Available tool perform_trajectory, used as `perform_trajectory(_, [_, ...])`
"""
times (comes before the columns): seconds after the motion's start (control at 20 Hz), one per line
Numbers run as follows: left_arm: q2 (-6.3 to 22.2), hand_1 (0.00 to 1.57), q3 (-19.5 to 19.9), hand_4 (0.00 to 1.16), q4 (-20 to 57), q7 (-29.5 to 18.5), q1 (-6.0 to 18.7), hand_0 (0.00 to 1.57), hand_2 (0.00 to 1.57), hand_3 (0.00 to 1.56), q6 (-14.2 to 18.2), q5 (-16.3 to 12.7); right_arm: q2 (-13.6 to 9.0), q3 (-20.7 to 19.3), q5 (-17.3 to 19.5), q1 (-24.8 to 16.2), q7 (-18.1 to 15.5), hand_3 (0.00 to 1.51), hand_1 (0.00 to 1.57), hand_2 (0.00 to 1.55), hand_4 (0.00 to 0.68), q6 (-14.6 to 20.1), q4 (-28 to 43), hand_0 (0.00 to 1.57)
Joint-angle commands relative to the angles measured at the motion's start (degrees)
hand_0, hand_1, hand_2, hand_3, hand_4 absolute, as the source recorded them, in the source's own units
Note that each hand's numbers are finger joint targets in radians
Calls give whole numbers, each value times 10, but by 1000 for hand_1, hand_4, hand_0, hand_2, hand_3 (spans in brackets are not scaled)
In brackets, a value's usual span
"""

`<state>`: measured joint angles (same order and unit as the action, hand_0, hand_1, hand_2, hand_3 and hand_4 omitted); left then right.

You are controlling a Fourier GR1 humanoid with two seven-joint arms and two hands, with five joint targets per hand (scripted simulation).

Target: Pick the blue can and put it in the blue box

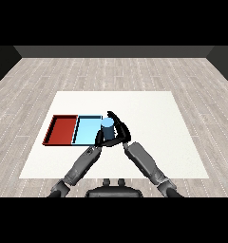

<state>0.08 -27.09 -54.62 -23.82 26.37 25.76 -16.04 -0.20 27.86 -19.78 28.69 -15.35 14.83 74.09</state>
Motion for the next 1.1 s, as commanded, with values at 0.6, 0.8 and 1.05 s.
perform_trajectory(0.6, [22, 1571, 33, 1127, -28, 40, -6, 1571, 1571, 1491, 8, 55, -89, -132, -28, -158, 9, 0, 0, 0, 0, -92, 195, 0])
perform_trajectory(0.8, [30, 1571, 72, 1131, 49, 1, 10, 1571, 1571, 1492, 1, 59, -110, -176, -59, -215, 9, 0, 0, 0, 0, -95, 265, 0])
perform_trajectory(1.05, [87, 1571, 109, 1134, 50, 50, 32, 1571, 1571, 1503, -13, 66, -130, -216, -57, -252, 12, 0, 0, 0, 0, -96, 281, 0])
